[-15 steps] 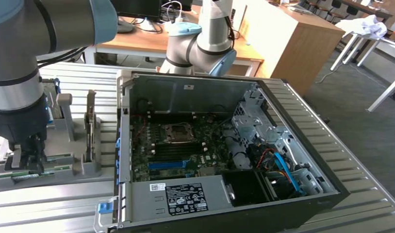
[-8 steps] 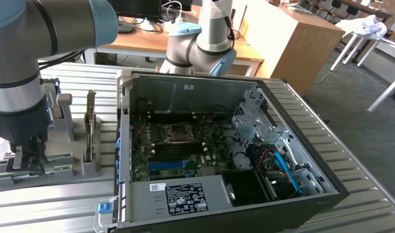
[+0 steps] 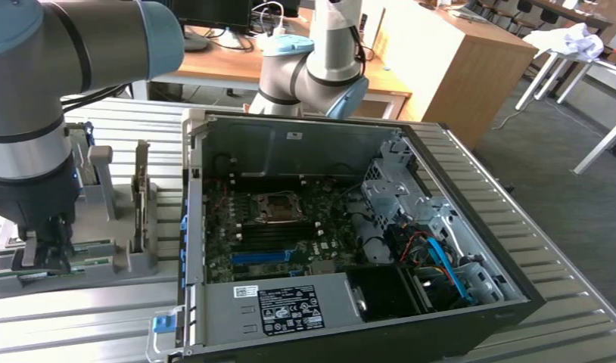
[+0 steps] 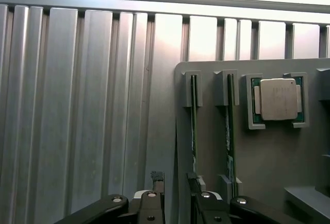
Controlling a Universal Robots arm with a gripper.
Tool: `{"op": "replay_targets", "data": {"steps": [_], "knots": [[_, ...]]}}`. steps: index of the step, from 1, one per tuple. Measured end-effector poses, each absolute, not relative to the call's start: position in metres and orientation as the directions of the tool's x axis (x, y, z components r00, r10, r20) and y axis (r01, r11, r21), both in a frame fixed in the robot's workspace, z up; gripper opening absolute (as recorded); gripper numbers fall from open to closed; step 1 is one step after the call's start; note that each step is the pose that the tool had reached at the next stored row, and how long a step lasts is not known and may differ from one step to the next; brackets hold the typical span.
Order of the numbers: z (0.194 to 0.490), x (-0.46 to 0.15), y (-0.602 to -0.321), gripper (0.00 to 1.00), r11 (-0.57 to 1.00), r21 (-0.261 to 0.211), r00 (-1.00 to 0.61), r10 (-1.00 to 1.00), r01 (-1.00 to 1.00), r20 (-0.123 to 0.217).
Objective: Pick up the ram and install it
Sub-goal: 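Pick up the ram and move it above insertion slot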
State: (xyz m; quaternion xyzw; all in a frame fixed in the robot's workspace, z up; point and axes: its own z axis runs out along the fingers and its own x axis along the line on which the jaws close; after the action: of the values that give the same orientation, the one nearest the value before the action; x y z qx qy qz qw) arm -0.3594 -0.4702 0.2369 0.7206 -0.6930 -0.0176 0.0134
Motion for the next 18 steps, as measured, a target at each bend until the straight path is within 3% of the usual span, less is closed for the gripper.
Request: {"op": "replay_targets", "data": {"steps": [18], "knots": [[0.2287,-0.3660,-0.4621,0.30,-0.043,0.044,0.043,-0.999,-0.998,-0.004]]}}
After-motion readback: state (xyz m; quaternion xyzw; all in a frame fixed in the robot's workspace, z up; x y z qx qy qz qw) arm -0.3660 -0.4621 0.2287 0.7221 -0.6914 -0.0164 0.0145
